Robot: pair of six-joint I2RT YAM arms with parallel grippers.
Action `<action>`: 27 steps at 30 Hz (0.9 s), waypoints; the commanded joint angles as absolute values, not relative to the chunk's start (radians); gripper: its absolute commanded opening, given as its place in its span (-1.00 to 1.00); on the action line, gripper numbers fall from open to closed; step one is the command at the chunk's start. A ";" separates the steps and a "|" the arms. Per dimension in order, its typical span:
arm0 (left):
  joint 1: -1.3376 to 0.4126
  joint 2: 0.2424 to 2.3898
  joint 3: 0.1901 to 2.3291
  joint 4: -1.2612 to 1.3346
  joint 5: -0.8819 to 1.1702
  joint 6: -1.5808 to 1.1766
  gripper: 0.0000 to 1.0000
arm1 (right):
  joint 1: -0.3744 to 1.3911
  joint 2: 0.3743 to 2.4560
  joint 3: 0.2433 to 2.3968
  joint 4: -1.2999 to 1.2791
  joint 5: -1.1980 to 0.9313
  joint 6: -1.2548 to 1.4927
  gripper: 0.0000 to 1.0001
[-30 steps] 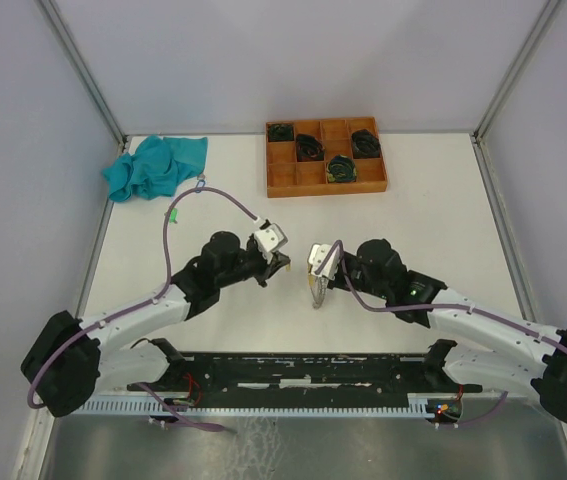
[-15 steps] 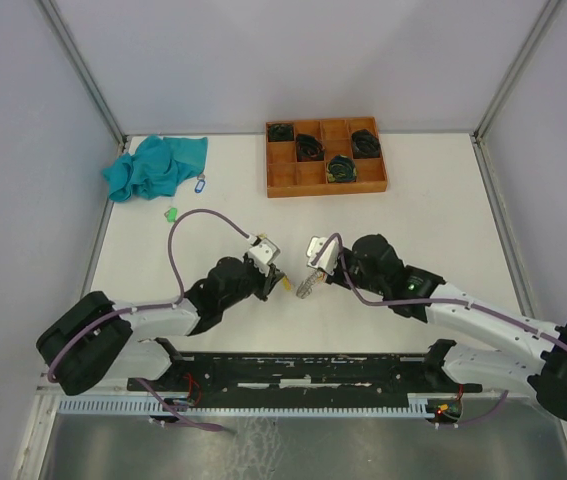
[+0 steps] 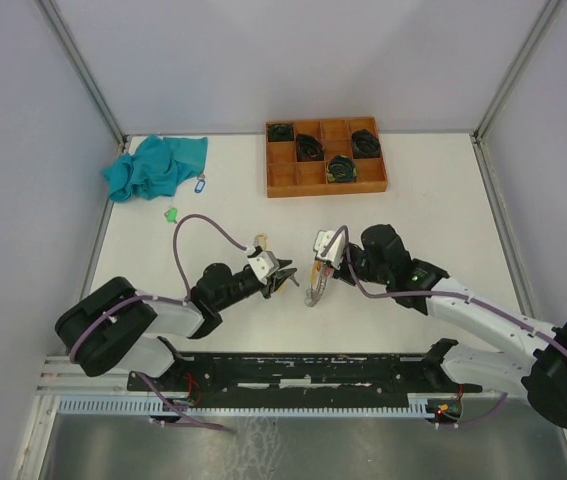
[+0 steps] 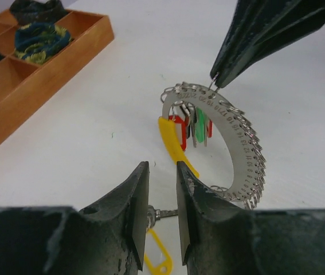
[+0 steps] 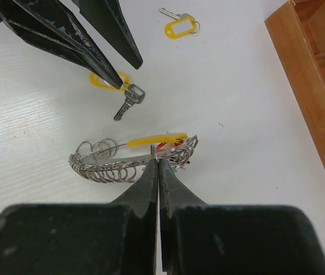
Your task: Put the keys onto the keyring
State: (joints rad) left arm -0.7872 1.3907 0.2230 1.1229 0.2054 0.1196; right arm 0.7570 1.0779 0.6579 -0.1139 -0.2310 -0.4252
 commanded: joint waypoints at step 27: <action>-0.682 1.518 0.334 1.330 0.741 0.260 -0.56 | 0.703 1.128 0.664 0.127 -0.583 -0.486 -0.99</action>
State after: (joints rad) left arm -0.6899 1.5116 0.3180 1.2671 0.6949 0.2325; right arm 0.7059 1.1400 0.6567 0.0422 -0.5442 -0.4774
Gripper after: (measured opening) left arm 0.254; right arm 0.011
